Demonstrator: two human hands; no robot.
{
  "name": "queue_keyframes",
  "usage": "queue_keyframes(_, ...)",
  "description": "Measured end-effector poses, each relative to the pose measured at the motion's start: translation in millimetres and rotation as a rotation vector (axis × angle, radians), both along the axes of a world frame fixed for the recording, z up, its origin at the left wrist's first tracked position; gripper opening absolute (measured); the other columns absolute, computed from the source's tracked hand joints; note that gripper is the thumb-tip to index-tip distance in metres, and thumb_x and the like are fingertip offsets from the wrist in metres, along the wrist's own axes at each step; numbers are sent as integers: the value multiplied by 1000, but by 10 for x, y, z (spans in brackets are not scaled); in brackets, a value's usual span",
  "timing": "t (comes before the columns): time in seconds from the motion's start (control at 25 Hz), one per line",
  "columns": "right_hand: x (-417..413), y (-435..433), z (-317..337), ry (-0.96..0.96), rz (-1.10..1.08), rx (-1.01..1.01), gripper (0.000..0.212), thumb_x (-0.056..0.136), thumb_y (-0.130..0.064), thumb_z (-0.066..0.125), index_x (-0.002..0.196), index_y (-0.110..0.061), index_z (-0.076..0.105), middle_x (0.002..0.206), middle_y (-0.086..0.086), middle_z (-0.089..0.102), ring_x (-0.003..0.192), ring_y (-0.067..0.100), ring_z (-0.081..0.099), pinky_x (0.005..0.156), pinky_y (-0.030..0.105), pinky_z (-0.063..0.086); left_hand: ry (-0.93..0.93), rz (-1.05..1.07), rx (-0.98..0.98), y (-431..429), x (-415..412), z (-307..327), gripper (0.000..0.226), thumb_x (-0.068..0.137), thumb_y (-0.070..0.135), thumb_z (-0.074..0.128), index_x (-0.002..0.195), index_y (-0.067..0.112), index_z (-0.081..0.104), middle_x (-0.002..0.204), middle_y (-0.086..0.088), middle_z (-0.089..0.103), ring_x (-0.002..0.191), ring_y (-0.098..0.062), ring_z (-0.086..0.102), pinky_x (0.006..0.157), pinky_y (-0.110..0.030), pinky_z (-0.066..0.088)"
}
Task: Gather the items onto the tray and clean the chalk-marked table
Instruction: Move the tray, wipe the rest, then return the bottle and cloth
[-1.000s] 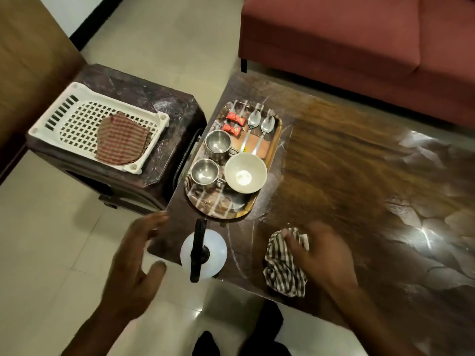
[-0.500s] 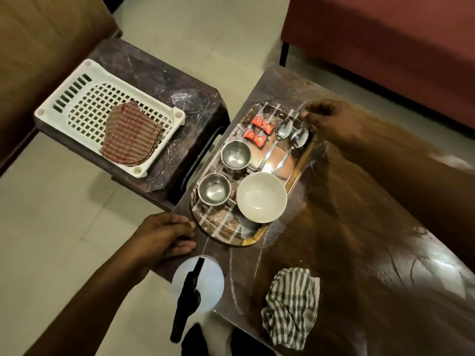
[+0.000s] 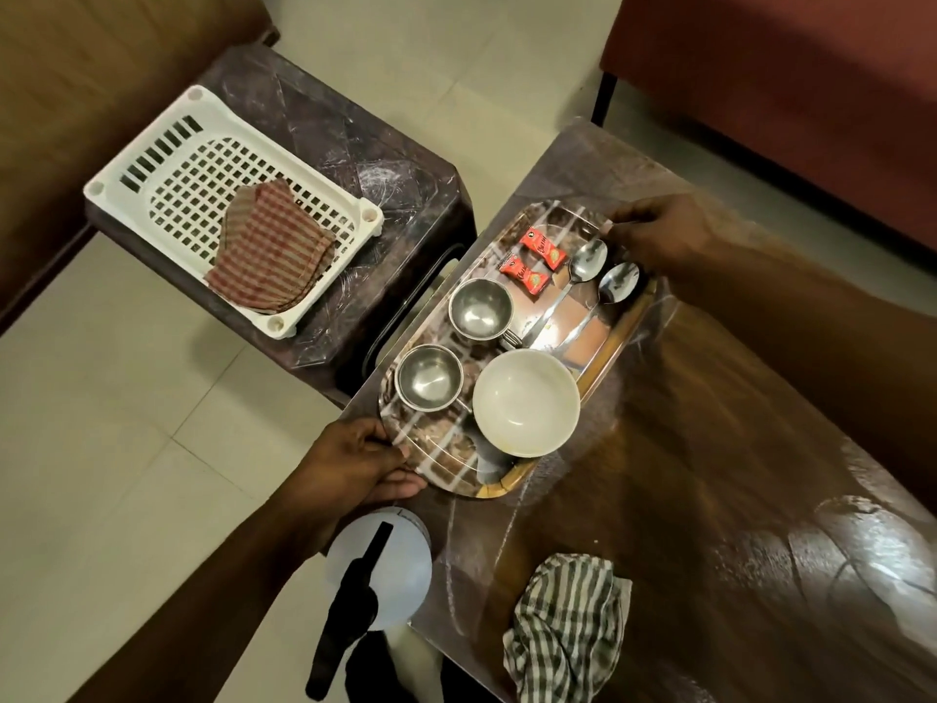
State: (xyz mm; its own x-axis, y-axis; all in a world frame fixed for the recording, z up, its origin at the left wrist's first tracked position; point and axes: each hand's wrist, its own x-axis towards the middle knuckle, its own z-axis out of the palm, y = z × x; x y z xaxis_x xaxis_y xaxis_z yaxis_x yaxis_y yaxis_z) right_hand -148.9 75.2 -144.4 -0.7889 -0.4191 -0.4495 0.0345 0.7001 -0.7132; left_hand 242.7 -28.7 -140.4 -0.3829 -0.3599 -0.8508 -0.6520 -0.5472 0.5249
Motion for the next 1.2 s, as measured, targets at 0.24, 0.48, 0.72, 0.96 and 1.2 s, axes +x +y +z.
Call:
queue_keyframes(0.24, 41, 141, 79, -51, -69, -72, 9, 97, -5, 75, 97, -14, 75, 89, 3, 73, 73, 12, 71, 58, 20, 58, 35, -18, -76, -45, 8, 41, 6, 104, 1, 65, 104, -3, 69, 103, -34, 79, 89, -36, 81, 79, -33, 70)
queue_keyframes(0.48, 36, 534, 579, -44, -178, -124, 17, 93, -7, 79, 85, -21, 75, 91, 2, 77, 75, 9, 74, 65, 24, 62, 103, -112, -159, -269, -130, 479, 12, 103, -1, 63, 112, -4, 70, 109, -35, 78, 87, -36, 78, 73, -30, 70)
queue_keyframes(0.72, 282, 1522, 1185, -39, -429, -241, 9, 87, -3, 84, 94, -8, 80, 94, 15, 81, 70, 19, 77, 74, 36, 66, 218, -250, -318, -359, -380, 1204, 22, 103, 0, 64, 122, 2, 72, 105, -26, 79, 87, -31, 73, 66, -26, 67)
queue_keyframes(0.96, 1192, 2887, 2322, -116, -721, -413, 12, 88, -1, 82, 99, 2, 78, 94, 20, 80, 72, 24, 77, 68, 34, 66, 307, -401, -369, 165, -578, 2342, 21, 107, 2, 58, 112, 10, 77, 105, -15, 81, 86, -21, 71, 73, -31, 56)
queue_keyframes(1.2, 2165, 3915, 3426, -65, -875, -543, 14, 87, 0, 83, 99, 4, 78, 93, 19, 80, 68, 18, 75, 62, 25, 64, 431, -389, -328, 922, -563, 3456, 24, 109, 3, 54, 106, 9, 76, 81, -2, 82, 62, -8, 78, 53, -23, 63)
